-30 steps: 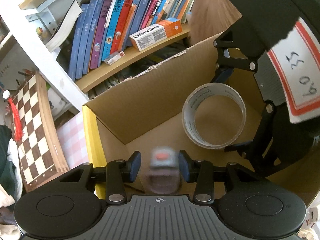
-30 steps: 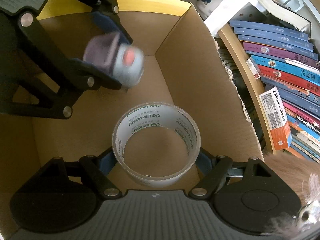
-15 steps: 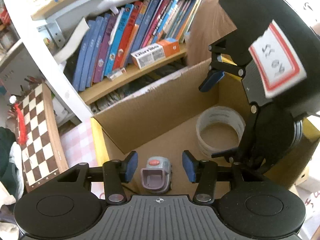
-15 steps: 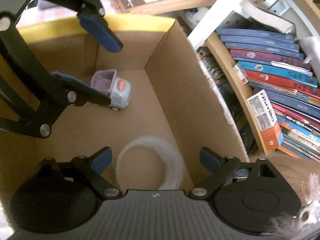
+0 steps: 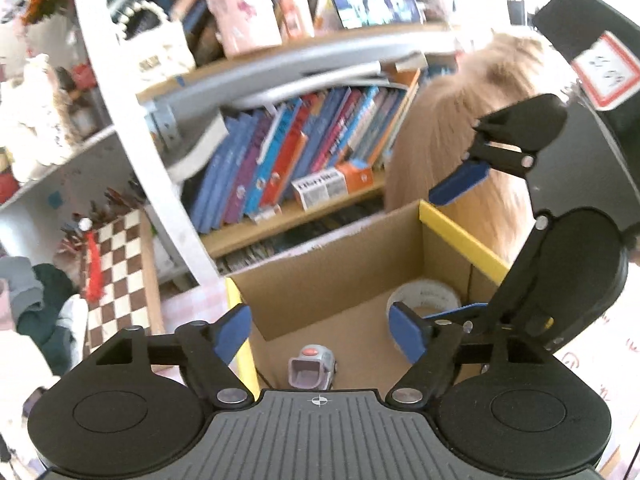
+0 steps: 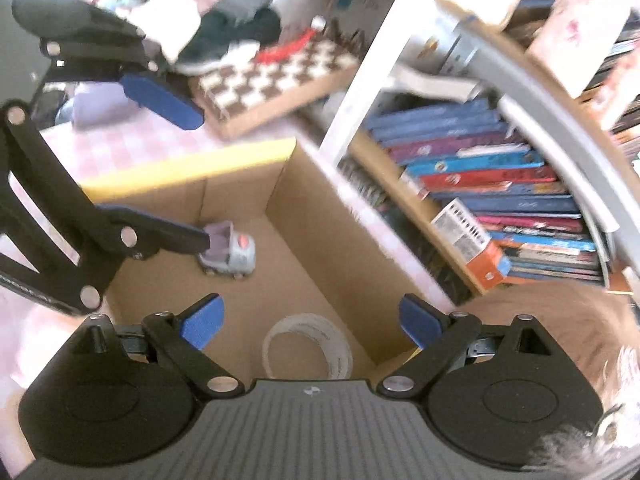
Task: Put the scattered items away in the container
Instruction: 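Withdraw both tools from the box back toward the remaining items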
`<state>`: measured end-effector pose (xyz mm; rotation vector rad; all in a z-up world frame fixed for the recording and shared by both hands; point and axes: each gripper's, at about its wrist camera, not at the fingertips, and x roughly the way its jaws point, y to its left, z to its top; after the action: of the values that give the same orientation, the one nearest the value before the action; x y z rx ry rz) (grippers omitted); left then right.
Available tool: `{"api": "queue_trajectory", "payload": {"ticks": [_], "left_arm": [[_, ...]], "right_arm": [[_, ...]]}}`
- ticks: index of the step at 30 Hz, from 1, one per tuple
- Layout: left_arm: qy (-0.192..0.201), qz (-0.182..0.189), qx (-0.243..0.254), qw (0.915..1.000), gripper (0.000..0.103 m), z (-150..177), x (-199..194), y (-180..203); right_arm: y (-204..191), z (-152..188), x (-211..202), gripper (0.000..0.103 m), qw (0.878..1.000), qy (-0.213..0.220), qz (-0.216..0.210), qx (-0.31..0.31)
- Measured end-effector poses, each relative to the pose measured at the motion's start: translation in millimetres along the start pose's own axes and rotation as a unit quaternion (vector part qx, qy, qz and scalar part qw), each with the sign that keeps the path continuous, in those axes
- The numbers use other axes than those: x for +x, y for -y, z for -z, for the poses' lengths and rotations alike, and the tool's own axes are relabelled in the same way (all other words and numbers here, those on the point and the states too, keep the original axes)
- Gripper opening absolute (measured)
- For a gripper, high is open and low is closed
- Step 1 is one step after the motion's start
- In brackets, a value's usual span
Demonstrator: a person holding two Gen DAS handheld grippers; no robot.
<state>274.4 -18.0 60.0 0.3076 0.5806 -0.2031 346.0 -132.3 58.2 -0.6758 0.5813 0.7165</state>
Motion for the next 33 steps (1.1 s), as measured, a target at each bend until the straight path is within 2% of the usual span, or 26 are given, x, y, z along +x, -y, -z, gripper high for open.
{"api": "queue_trajectory", "payload": {"ticks": [7,13,19,23,33], "left_arm": [[0.037,-0.011,-0.048,0.9981,0.085,14,-50,-10],[0.047,-0.029,-0.065,0.9964,0.09,37,-83,-11],[0.042,-0.03,-0.08,0.9955,0.091,64,-111,-6],[0.035,-0.028,-0.093,0.9947,0.091,82,-126,1],[0.015,-0.022,-0.13,0.9911,0.091,120,-146,26]], "right_arm": [[-20,4,-48,0.095,0.997,0.05,0.013,0.051],[-50,18,-80,0.095,0.993,0.073,0.019,0.094],[-87,38,-104,0.095,0.991,0.068,0.029,0.11],[-108,53,-121,0.095,0.988,0.072,0.051,0.123],[-144,98,-153,0.096,0.973,0.077,0.098,0.194]]}}
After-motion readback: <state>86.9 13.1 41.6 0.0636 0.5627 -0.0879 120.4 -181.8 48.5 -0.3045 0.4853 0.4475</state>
